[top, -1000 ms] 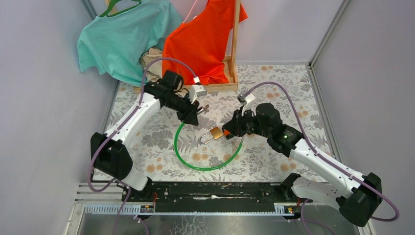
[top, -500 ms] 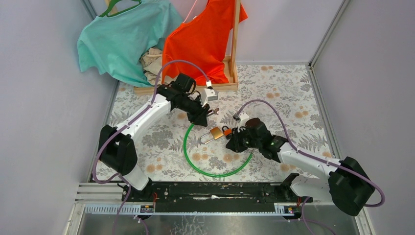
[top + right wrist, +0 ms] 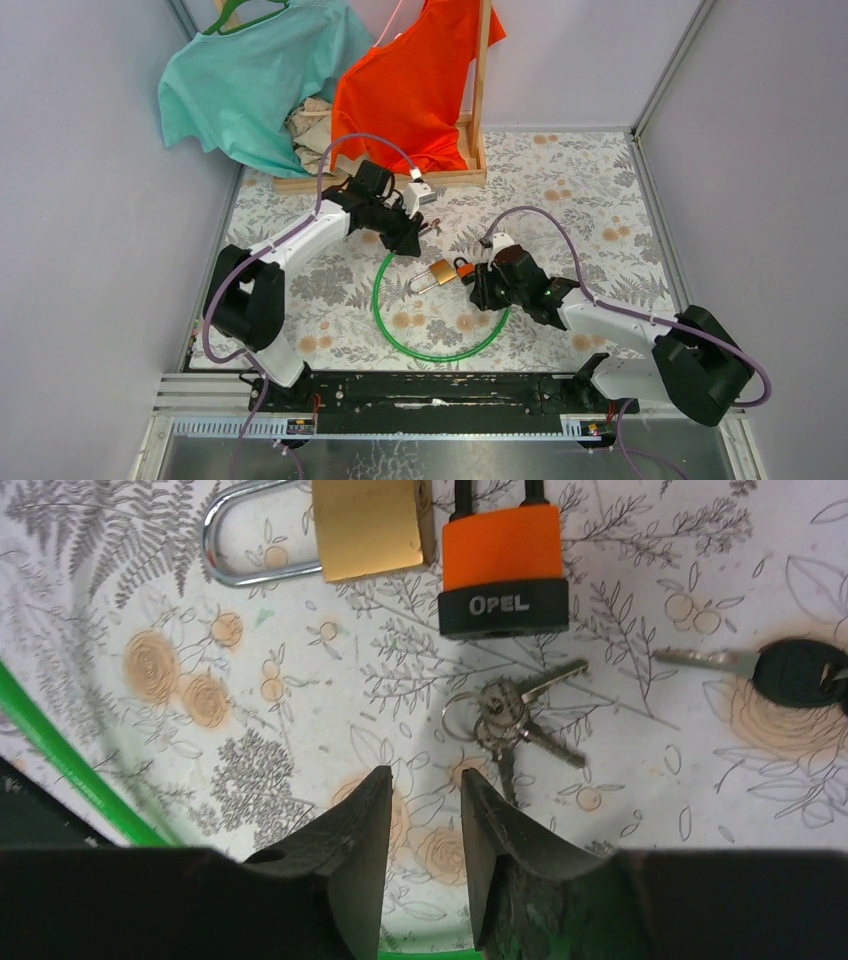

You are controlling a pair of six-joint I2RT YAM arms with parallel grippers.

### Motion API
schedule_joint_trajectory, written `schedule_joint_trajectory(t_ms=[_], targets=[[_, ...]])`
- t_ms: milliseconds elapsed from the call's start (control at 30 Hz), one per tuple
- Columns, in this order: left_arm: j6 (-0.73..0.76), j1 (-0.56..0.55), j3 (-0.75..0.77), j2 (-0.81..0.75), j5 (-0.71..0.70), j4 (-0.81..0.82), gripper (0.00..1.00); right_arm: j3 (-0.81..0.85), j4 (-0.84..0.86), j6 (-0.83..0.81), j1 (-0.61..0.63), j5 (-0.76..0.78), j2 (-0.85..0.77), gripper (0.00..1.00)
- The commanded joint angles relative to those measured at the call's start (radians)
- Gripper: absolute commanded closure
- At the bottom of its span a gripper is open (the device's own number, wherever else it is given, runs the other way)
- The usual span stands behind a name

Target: Unlock with the key

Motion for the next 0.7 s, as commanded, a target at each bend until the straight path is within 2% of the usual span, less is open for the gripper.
schedule_joint_trajectory(t_ms=[0, 167, 367, 433, 533, 667], targets=[[-0.069, 0.045, -0.051, 0.003, -0.067, 0.162, 0.8, 0.087, -0.001, -0.055, 0.009, 0.094, 0.075, 0.62], [-0.115, 0.047, -0.107, 0.005, -0.124, 0.277, 0.74, 0.135, -0.001, -0.089, 0.009, 0.111, 0.164, 0.59], [-0.13, 0.047, -0.125, 0.032, -0.209, 0.319, 0.7, 0.179, -0.032, -0.125, 0.021, 0.167, 0.227, 0.56], [-0.133, 0.047, -0.13, 0.032, -0.234, 0.321, 0.65, 0.189, -0.037, -0.128, 0.03, 0.169, 0.25, 0.56], [-0.134, 0.053, -0.135, 0.027, -0.25, 0.315, 0.6, 0.2, -0.043, -0.131, 0.044, 0.173, 0.282, 0.56], [-0.13, 0.064, -0.133, 0.025, -0.284, 0.303, 0.52, 0.204, -0.052, -0.115, 0.047, 0.17, 0.307, 0.62]])
